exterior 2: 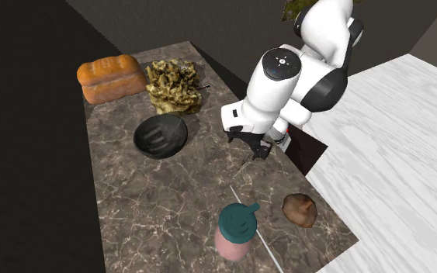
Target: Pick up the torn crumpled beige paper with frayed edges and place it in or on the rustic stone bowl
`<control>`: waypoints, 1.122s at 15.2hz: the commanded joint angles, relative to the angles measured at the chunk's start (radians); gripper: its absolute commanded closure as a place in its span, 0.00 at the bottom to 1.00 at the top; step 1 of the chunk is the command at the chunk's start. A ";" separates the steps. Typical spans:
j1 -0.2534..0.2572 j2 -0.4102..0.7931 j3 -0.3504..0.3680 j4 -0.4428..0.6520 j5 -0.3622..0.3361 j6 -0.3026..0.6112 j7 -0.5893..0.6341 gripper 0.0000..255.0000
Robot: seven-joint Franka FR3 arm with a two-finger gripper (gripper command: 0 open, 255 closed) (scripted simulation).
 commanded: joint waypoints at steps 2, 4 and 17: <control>-0.004 0.133 0.078 0.156 -0.046 -0.061 0.081 0.00; -0.005 0.229 0.126 0.267 -0.088 -0.110 0.134 0.00; -0.006 0.226 0.124 0.171 -0.098 -0.024 0.145 0.00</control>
